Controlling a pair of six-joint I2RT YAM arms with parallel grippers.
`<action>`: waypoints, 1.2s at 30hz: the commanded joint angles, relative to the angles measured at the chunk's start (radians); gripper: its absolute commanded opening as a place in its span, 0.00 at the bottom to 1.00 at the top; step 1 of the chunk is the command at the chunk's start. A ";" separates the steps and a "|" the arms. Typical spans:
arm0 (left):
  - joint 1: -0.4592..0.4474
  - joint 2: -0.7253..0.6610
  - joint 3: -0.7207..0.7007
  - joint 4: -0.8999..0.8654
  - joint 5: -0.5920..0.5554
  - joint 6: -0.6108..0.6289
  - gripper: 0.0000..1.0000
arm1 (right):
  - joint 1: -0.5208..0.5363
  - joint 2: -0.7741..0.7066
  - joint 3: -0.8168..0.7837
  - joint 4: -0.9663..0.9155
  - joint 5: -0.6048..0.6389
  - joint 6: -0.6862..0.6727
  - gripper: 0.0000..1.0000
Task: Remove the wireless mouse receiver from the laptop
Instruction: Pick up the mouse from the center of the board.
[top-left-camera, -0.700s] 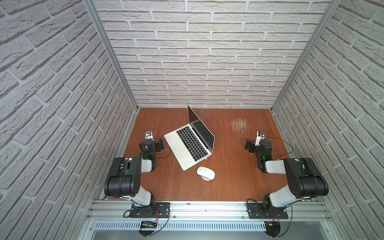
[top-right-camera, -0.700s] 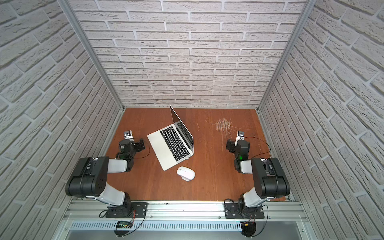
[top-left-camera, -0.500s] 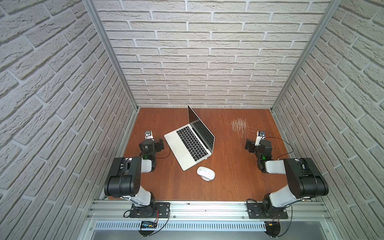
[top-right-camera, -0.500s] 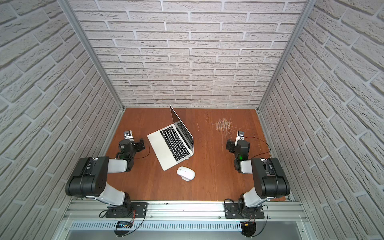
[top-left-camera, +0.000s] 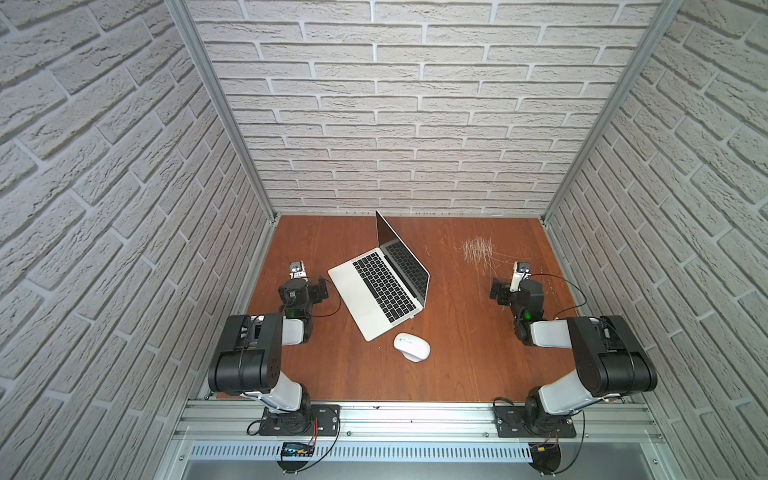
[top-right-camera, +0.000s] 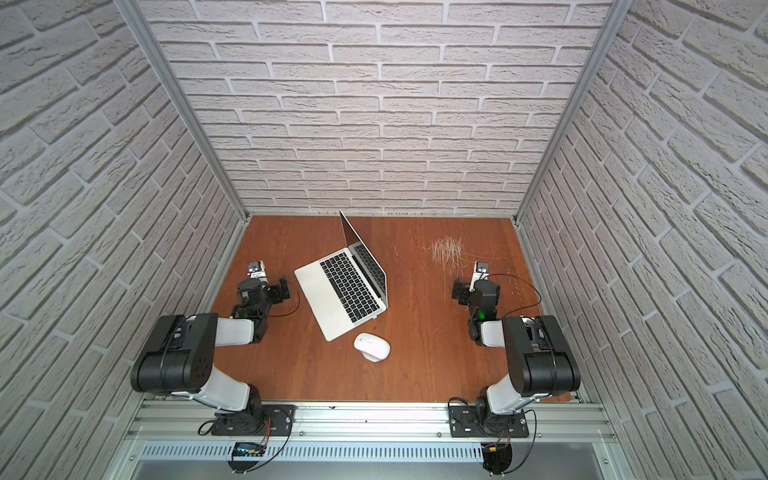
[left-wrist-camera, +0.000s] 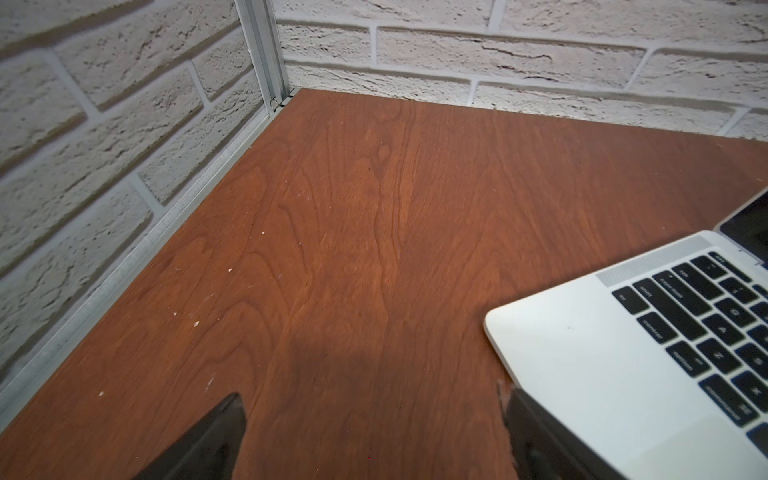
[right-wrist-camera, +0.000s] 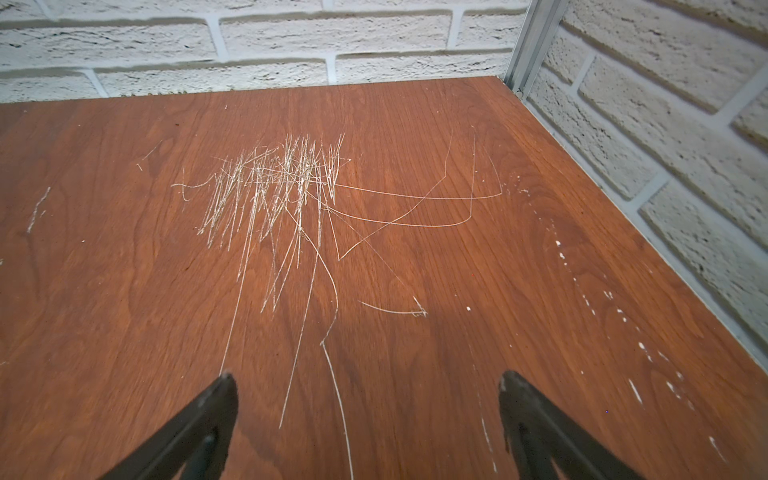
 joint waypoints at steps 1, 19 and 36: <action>-0.001 0.001 0.001 0.046 0.013 0.008 0.98 | -0.002 -0.016 0.015 0.018 -0.007 -0.007 0.99; -0.043 -0.316 0.059 -0.291 -0.080 -0.035 0.98 | -0.002 -0.016 0.015 0.018 -0.007 -0.006 0.99; -0.031 -0.545 0.144 -0.729 0.061 -0.527 0.98 | -0.017 -0.053 0.054 -0.059 -0.063 -0.016 0.99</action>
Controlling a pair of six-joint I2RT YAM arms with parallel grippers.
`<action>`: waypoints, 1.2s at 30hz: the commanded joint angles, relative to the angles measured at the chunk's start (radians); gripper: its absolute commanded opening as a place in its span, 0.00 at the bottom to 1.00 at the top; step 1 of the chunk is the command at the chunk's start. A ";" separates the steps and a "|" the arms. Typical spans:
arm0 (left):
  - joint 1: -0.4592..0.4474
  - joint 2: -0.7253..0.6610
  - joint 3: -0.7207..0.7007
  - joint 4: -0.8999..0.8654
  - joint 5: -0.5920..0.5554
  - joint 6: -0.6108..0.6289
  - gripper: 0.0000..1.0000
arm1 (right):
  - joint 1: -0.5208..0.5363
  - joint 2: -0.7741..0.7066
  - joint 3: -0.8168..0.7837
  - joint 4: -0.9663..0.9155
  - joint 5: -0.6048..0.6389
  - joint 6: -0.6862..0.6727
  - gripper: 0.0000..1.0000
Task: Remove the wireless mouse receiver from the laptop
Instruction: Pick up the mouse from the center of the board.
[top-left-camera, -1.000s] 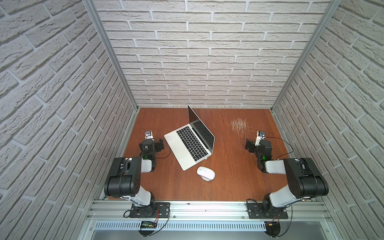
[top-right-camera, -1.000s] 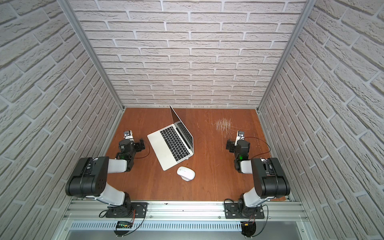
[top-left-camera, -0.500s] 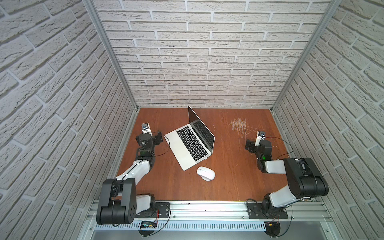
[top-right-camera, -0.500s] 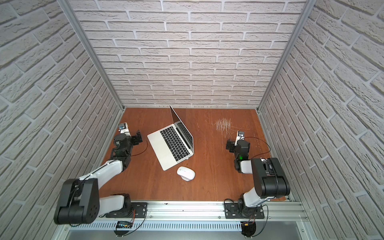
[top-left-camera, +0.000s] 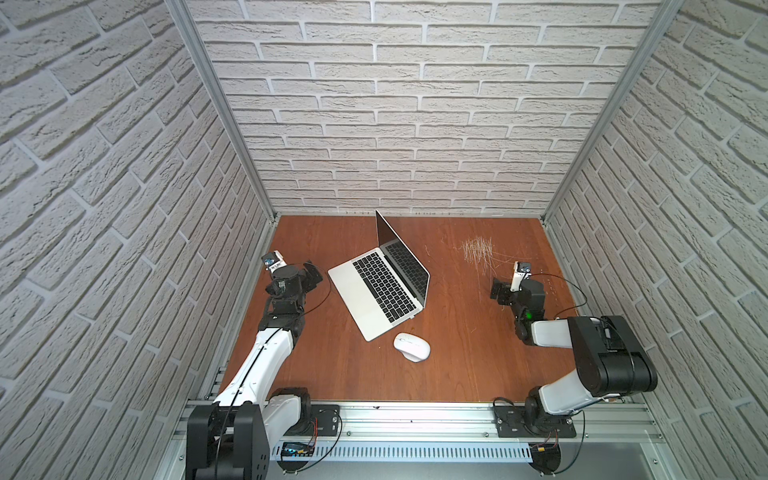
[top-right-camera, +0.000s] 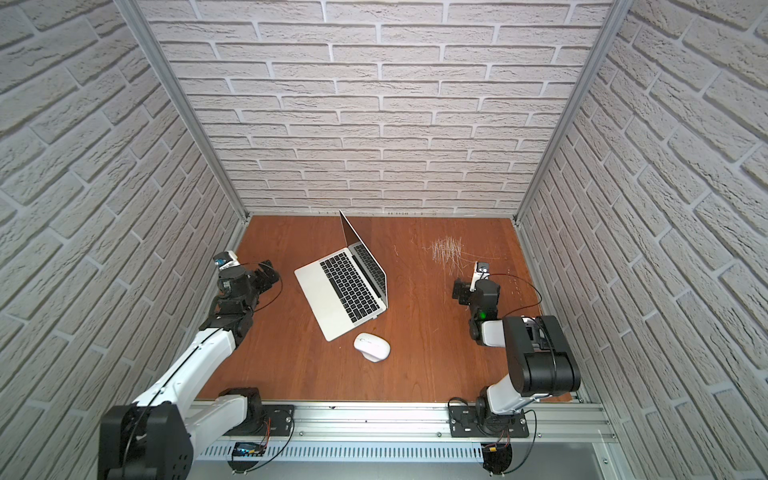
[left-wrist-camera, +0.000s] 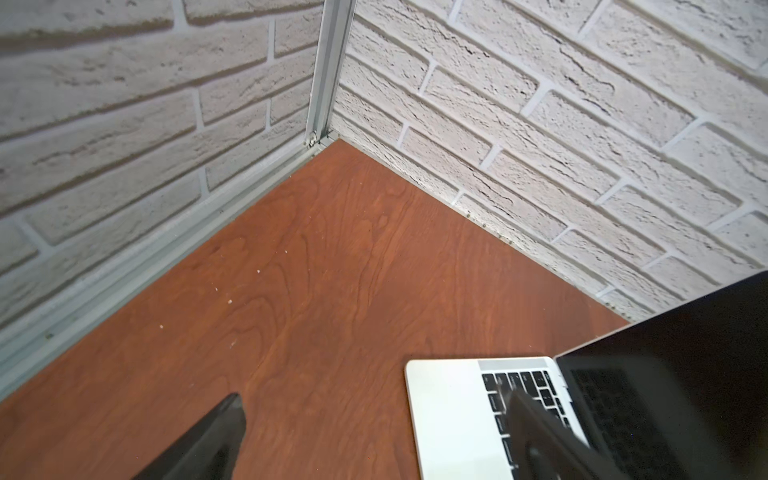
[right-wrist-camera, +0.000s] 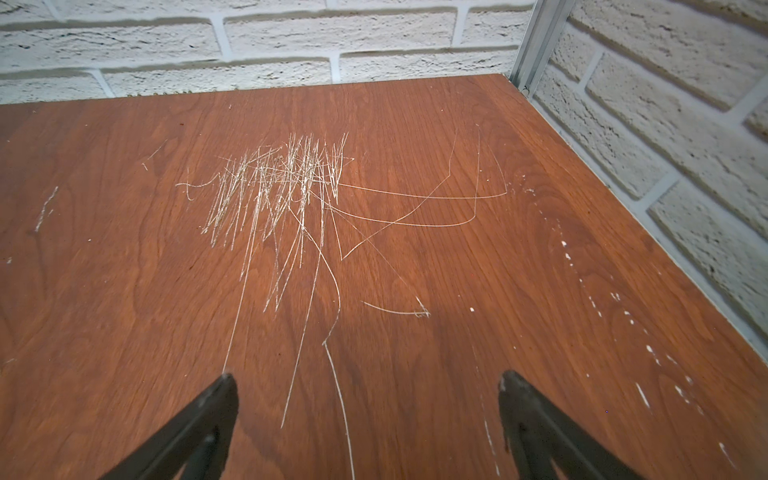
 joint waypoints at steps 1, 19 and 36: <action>-0.004 -0.044 -0.016 -0.084 0.146 -0.086 0.98 | 0.008 -0.099 0.103 -0.164 -0.026 -0.026 0.99; -0.104 -0.485 -0.183 -0.454 0.171 -0.126 0.98 | 0.480 -0.749 0.156 -1.158 -0.355 0.366 0.79; -0.103 -0.471 -0.228 -0.390 0.145 -0.065 0.98 | 0.931 -0.427 0.050 -0.776 -0.237 0.095 0.91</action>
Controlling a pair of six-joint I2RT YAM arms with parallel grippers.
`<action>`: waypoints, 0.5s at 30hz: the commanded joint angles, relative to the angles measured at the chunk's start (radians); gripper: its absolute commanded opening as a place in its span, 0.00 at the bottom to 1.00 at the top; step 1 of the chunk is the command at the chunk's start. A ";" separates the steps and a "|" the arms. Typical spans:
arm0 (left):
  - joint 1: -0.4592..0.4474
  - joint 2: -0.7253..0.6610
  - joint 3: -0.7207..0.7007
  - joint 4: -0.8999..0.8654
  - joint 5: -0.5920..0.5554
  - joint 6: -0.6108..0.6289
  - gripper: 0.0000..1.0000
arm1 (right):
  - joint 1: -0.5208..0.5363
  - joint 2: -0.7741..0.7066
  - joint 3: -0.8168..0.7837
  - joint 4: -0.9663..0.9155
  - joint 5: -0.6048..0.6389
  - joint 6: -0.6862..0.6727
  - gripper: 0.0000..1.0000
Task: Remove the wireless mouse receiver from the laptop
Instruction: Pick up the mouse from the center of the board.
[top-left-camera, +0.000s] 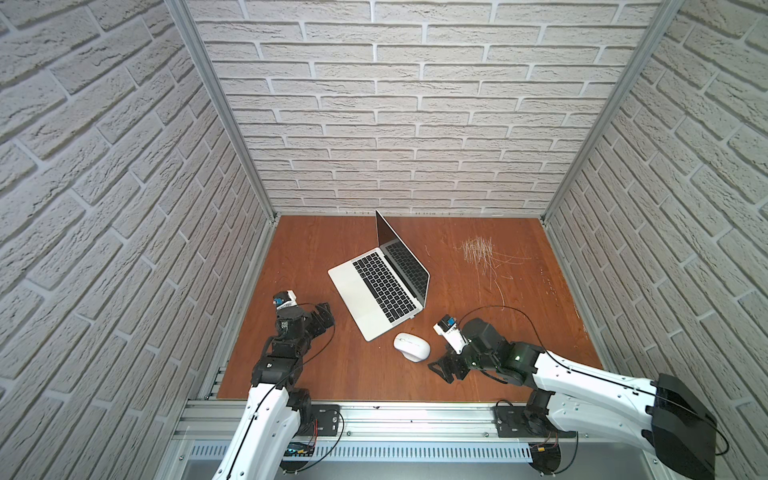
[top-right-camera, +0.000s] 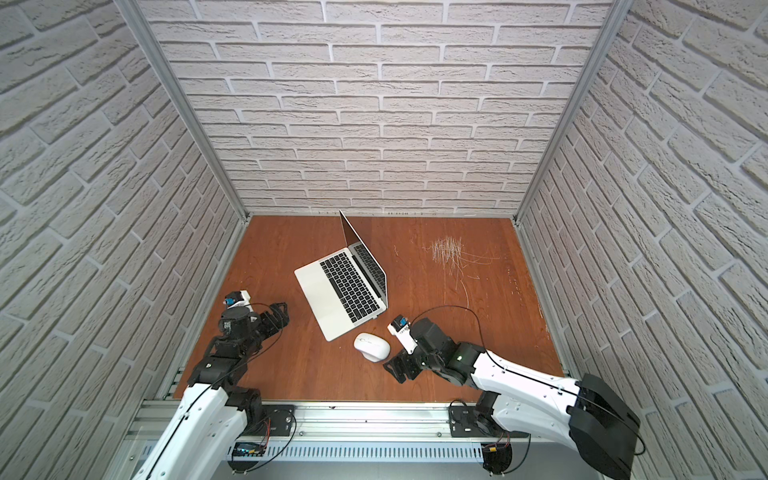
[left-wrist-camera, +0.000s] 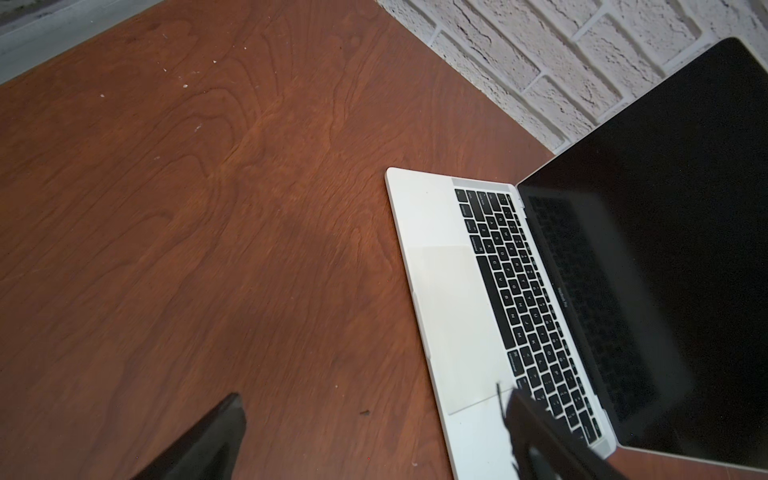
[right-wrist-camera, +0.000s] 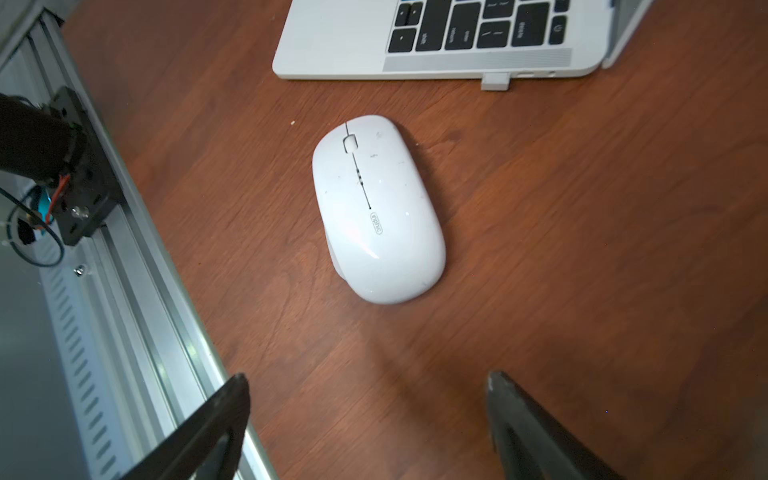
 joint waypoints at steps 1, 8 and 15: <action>-0.003 0.003 -0.014 0.045 -0.009 0.020 0.98 | 0.030 0.087 0.040 0.152 0.051 -0.101 0.91; -0.004 -0.032 -0.020 0.030 -0.014 0.018 0.98 | 0.059 0.283 0.117 0.213 0.083 -0.232 0.95; -0.002 -0.056 -0.029 0.029 -0.011 0.019 0.98 | 0.059 0.398 0.168 0.262 0.122 -0.271 0.96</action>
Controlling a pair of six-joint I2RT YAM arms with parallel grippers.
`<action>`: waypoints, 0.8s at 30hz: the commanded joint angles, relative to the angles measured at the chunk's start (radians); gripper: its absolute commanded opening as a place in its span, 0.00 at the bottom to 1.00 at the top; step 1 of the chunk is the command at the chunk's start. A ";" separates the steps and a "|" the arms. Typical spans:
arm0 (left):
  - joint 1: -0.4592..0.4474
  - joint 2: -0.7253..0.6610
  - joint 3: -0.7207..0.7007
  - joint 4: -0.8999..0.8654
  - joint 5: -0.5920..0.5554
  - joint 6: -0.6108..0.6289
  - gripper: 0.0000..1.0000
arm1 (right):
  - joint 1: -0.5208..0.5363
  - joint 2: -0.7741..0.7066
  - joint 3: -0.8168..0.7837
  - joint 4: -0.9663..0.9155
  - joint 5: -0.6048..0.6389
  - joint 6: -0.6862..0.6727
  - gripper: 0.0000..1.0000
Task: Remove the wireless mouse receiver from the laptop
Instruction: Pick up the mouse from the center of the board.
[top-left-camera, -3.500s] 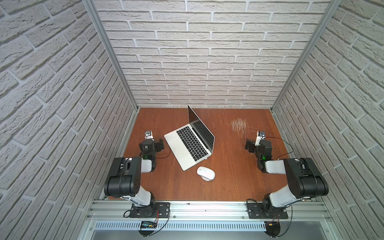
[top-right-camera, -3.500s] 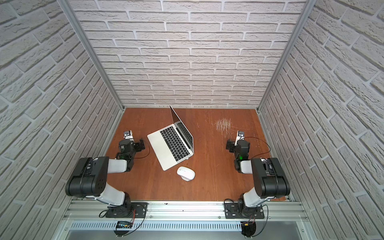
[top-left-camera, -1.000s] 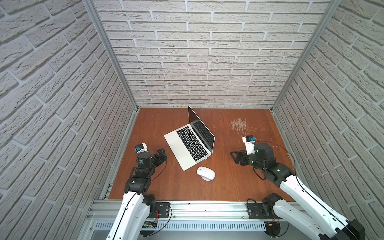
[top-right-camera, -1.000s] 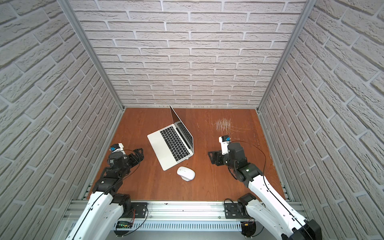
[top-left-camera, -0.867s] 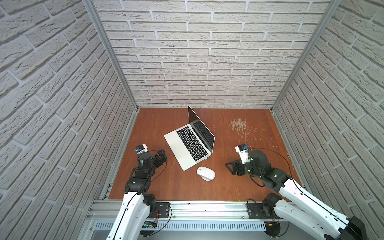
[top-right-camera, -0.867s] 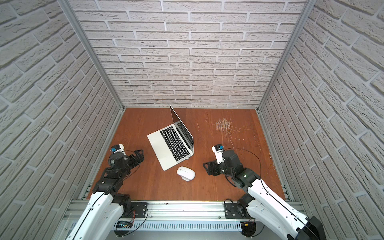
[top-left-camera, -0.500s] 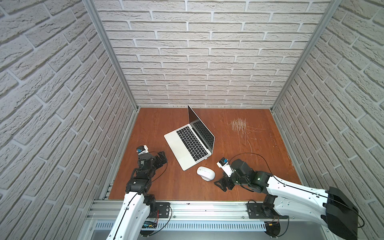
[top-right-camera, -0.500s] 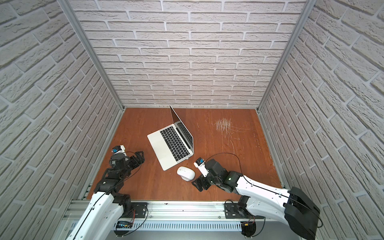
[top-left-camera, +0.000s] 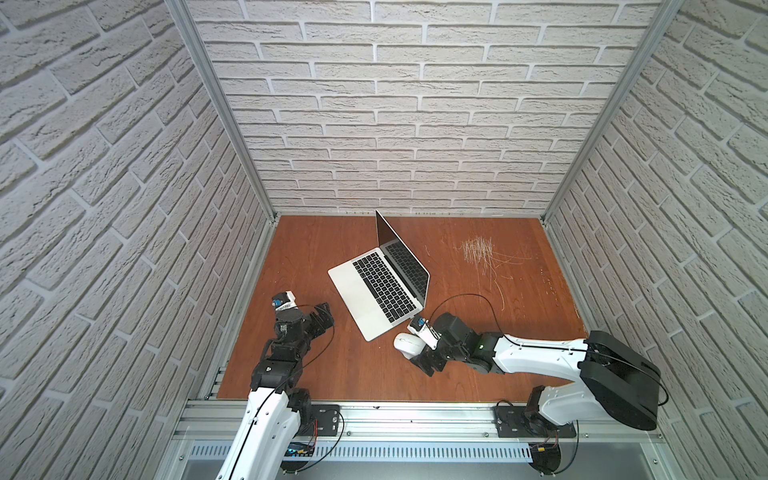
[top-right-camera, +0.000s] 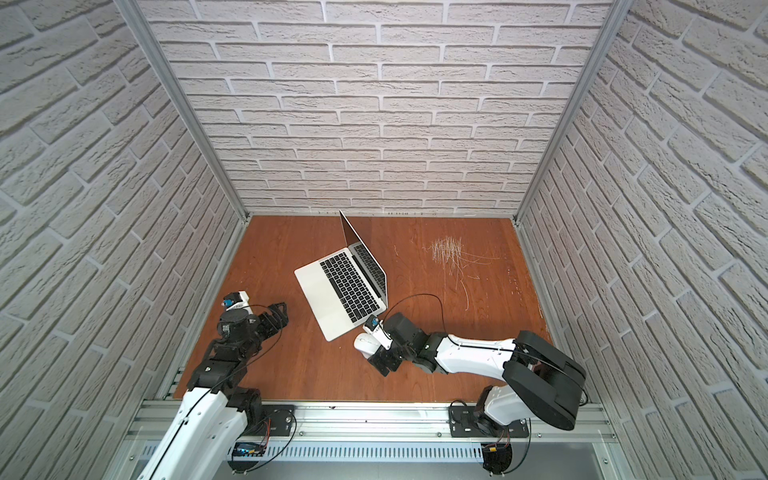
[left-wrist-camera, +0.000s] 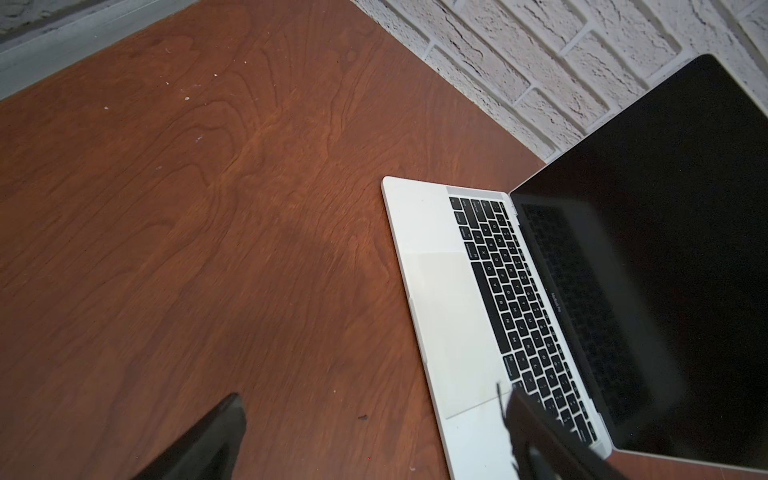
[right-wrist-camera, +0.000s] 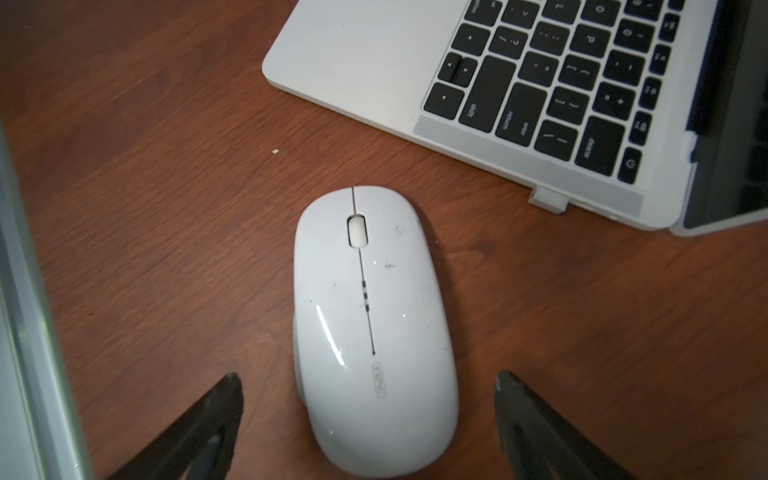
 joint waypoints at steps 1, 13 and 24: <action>-0.003 -0.010 -0.014 0.027 -0.006 0.019 0.98 | 0.007 0.048 0.035 0.060 0.019 -0.045 0.96; -0.002 0.001 -0.014 0.033 0.003 0.018 0.98 | 0.005 0.152 0.088 0.072 0.003 -0.061 0.71; -0.003 0.018 -0.017 0.067 0.063 0.030 0.98 | -0.006 0.088 0.074 0.049 -0.008 -0.012 0.36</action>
